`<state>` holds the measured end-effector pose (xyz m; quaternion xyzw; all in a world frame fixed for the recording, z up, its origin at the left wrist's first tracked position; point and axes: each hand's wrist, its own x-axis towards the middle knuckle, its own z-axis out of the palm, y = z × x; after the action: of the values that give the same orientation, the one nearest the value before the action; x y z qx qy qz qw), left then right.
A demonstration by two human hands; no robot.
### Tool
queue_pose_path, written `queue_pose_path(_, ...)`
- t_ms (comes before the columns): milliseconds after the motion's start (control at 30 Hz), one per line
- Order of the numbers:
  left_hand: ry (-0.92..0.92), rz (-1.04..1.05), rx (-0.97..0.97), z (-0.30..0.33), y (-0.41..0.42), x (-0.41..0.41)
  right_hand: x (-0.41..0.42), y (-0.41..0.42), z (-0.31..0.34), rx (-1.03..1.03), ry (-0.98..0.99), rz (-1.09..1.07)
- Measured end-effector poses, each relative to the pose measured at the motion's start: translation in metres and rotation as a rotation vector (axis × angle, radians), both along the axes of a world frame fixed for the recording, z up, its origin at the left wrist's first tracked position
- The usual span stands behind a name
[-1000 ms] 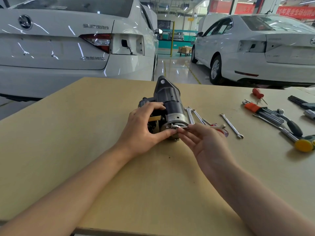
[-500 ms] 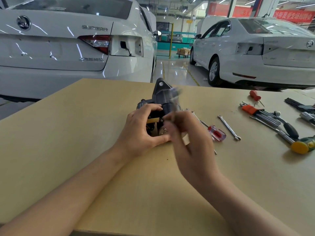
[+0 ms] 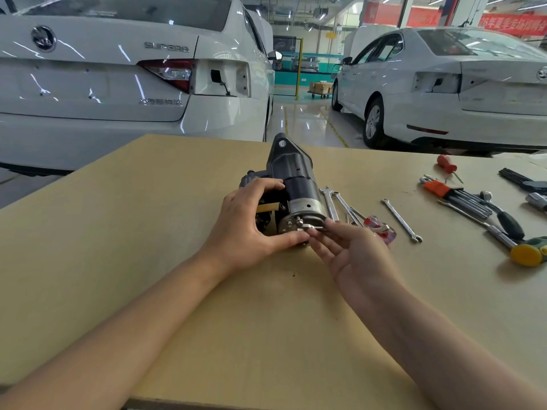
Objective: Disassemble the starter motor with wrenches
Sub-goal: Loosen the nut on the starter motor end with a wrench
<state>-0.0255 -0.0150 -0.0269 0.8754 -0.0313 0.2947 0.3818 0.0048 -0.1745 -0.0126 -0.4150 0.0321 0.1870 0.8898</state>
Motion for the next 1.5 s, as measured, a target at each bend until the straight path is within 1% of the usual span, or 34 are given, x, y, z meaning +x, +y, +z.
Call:
queue_pose_path(67, -0.010, 0.010, 0.012, 0.000, 0.000, 0.001, -0.001, 0.000, 0.000, 0.018, 0.042, 0.013)
queue_pose_path(200, -0.035, 0.011, 0.033, -0.001, 0.000, 0.003, 0.001, 0.000, -0.001, 0.025, 0.062, 0.011)
queue_pose_path(267, -0.038, 0.010, 0.045, -0.002, 0.000, 0.003, 0.001, -0.001, -0.002, 0.026, 0.046, 0.011)
queue_pose_path(333, -0.049, 0.011, 0.063, -0.003, 0.000, 0.003, 0.001, -0.002, -0.004, 0.000, -0.028, -0.014)
queue_pose_path(367, -0.053, 0.012, 0.068, -0.003, -0.001, 0.003, 0.001, -0.002, -0.004, -0.045, -0.109, -0.044)
queue_pose_path(433, -0.051, 0.022, 0.075, -0.003, -0.002, 0.002, -0.002, -0.002, -0.002, -0.195, -0.380, -0.133)
queue_pose_path(467, -0.049, 0.022, 0.073, -0.003, -0.003, 0.002, -0.005, -0.001, -0.001, -0.305, -0.564, -0.199)
queue_pose_path(533, -0.040, 0.005, 0.056, -0.003, -0.003, 0.002, -0.008, 0.003, 0.000, -0.573, -1.002, -0.314)
queue_pose_path(600, -0.032, -0.015, 0.035, -0.001, -0.003, 0.003, -0.012, 0.009, -0.003, -0.792, -1.393, -0.321)
queue_pose_path(633, -0.034, -0.019, 0.032, -0.002, -0.003, 0.003, -0.013, 0.013, -0.004, -0.888, -1.537, -0.302)
queue_pose_path(700, -0.041, -0.001, 0.051, -0.002, -0.002, 0.003, -0.014, 0.017, -0.006, -1.052, -1.765, -0.305)
queue_pose_path(733, -0.041, 0.004, 0.060, -0.002, 0.000, 0.003, -0.015, 0.016, -0.006, -1.080, -1.834, -0.316)
queue_pose_path(767, -0.037, -0.002, 0.060, -0.003, 0.001, 0.004, -0.015, 0.015, -0.006, -1.050, -1.849, -0.312)
queue_pose_path(800, -0.028, -0.013, 0.047, -0.003, 0.001, 0.004, -0.016, 0.012, -0.005, -0.977, -1.803, -0.301)
queue_pose_path(833, -0.017, -0.023, 0.028, -0.002, 0.001, 0.003, -0.018, 0.010, -0.004, -0.885, -1.696, -0.299)
queue_pose_path(867, -0.008, -0.027, 0.016, -0.002, 0.000, 0.003, -0.020, 0.008, -0.002, -0.796, -1.538, -0.314)
queue_pose_path(933, -0.007, -0.010, 0.030, -0.002, -0.001, 0.001, -0.018, 0.004, 0.001, -0.608, -1.111, -0.314)
queue_pose_path(1000, -0.010, 0.011, 0.049, -0.002, -0.001, 0.000, -0.010, -0.002, 0.005, -0.370, -0.638, -0.205)
queue_pose_path(1033, -0.016, 0.009, 0.057, -0.002, -0.001, 0.001, -0.006, -0.005, 0.006, -0.278, -0.439, -0.136)
queue_pose_path(1067, -0.022, 0.004, 0.065, -0.003, 0.000, 0.001, -0.003, -0.007, 0.007, -0.215, -0.289, -0.083)
queue_pose_path(1100, -0.024, 0.000, 0.071, -0.003, 0.001, 0.002, 0.000, -0.008, 0.006, -0.175, -0.190, -0.051)
queue_pose_path(1167, -0.024, -0.010, 0.070, -0.002, 0.001, 0.002, 0.001, -0.007, 0.006, -0.112, -0.103, -0.022)
queue_pose_path(1267, -0.032, -0.037, 0.042, -0.001, 0.000, 0.001, 0.000, -0.003, 0.005, -0.018, -0.062, -0.007)
queue_pose_path(1500, -0.039, -0.013, 0.038, -0.002, -0.001, 0.003, 0.000, -0.001, 0.003, 0.029, 0.066, 0.020)
